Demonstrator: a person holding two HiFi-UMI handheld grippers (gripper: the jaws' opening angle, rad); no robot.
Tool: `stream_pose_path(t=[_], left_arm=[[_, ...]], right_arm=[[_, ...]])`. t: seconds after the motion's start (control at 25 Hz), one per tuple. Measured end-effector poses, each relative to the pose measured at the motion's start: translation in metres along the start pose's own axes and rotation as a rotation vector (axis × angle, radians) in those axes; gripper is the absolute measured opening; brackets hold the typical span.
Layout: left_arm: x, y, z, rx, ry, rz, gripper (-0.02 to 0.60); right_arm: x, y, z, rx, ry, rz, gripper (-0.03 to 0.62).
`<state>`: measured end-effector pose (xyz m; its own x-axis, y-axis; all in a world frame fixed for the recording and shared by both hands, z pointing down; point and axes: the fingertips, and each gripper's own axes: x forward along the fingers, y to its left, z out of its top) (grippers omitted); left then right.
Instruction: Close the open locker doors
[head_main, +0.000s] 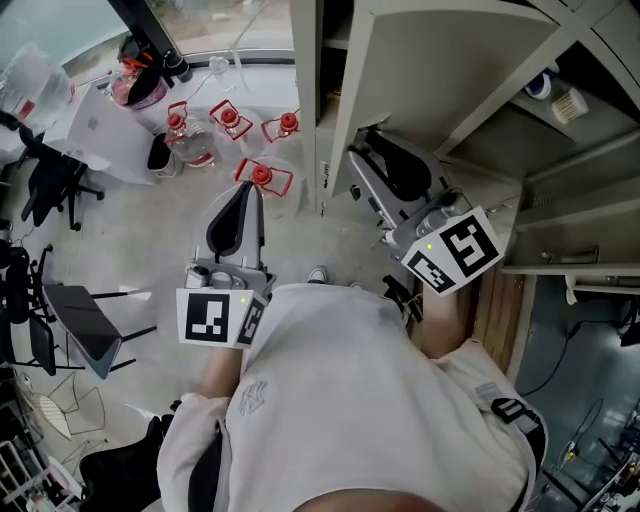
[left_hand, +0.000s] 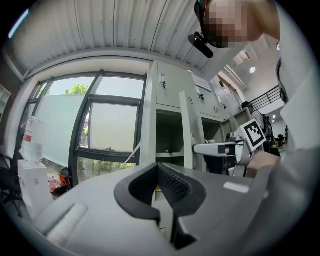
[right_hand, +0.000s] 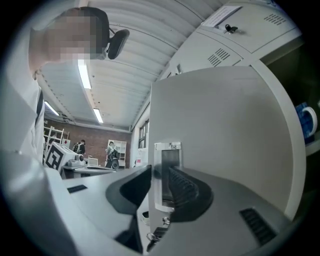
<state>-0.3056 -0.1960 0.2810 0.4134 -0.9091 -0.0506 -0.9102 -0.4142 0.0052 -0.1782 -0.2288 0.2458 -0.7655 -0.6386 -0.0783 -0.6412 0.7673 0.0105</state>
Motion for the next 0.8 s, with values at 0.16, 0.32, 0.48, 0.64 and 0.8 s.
stream_pose_path(t=[0.16, 0.32, 0.48, 0.64, 0.8], left_arm=[[-0.003, 0.013, 0.000, -0.001, -0.003, 0.015, 0.002], [-0.006, 0.026, 0.000, 0.000, -0.001, 0.032, 0.002], [-0.011, 0.033, -0.002, 0.002, 0.000, 0.044, 0.002], [-0.015, 0.039, -0.004, 0.003, 0.002, 0.060, 0.002], [-0.020, 0.048, -0.004, 0.004, 0.001, 0.077, 0.002]], right_arm=[[0.014, -0.006, -0.003, -0.018, 0.016, -0.035, 0.094], [0.028, -0.016, -0.006, -0.007, 0.022, -0.072, 0.094], [0.041, -0.026, -0.009, -0.011, 0.018, -0.110, 0.094], [0.054, -0.035, -0.008, -0.031, 0.017, -0.127, 0.094], [0.068, -0.042, -0.010, -0.038, 0.025, -0.131, 0.094]])
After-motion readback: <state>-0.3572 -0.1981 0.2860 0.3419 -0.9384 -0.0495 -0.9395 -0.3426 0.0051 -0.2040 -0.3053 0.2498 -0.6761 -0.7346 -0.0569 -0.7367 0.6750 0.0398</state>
